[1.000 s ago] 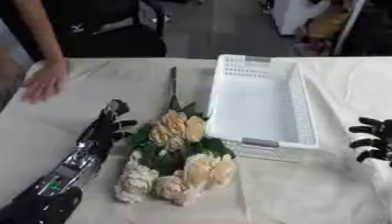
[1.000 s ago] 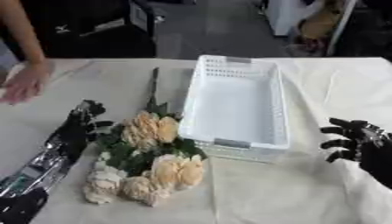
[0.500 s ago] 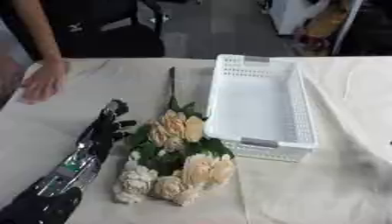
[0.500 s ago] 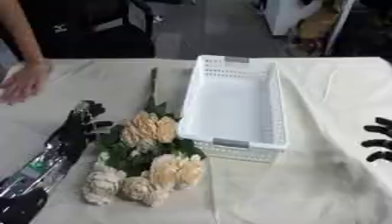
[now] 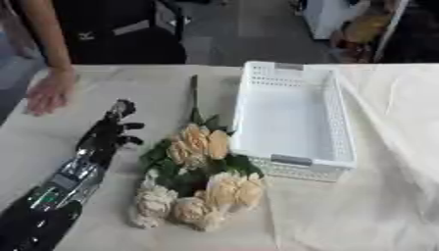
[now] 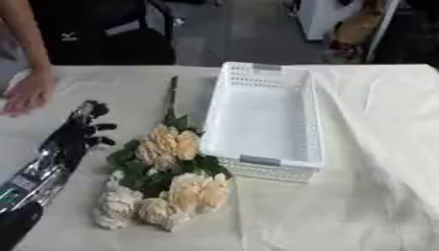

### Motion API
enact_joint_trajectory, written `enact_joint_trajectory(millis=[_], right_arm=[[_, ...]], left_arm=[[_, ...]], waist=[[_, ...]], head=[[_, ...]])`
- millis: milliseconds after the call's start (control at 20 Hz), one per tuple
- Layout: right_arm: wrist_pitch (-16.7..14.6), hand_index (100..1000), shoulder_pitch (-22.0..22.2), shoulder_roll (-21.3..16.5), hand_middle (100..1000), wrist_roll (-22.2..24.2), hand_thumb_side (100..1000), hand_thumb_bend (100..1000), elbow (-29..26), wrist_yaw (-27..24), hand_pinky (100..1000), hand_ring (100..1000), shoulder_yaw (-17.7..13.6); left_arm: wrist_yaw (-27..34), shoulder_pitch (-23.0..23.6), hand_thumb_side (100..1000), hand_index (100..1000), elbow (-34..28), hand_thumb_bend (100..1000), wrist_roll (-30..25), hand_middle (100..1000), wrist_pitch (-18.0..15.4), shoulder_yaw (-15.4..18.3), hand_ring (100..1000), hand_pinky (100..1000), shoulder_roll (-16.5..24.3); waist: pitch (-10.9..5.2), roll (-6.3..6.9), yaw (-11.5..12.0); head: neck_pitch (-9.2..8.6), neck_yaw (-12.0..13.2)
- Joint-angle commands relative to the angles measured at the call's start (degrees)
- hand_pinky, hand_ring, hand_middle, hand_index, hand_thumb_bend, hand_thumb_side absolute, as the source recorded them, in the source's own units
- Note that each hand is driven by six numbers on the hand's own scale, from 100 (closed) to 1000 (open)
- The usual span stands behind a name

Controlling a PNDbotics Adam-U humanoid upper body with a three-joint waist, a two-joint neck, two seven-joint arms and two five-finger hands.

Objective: Pick up objects on the table and place them in the box.

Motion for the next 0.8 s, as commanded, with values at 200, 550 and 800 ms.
enact_joint_trajectory(millis=[200,550,800], right_arm=[[-3.5,1000,0.3,-1.2,892,1.8,631,100,-7.5,9.1,688,804,-3.7],[-3.5,984,-0.9,7.7,882,0.4,597,100,-17.2,21.0,705,806,-10.3],[-0.4,972,-1.2,14.2,879,-1.4,590,100,-25.2,24.1,715,808,-12.9]], left_arm=[[-21.5,-0.2,841,901,-10.4,100,-7.4,847,5.5,7.7,774,664,15.5],[-43.8,0.1,624,889,-22.4,100,-17.8,832,7.7,14.4,785,698,16.8],[-47.3,0.8,594,891,-25.6,100,-16.3,835,5.4,17.2,784,695,12.2]], waist=[[-0.7,0.5,0.1],[-1.09,1.03,0.2],[-1.01,1.08,-0.3]], head=[[-0.03,0.7],[-0.03,-0.3],[-0.19,-1.1]])
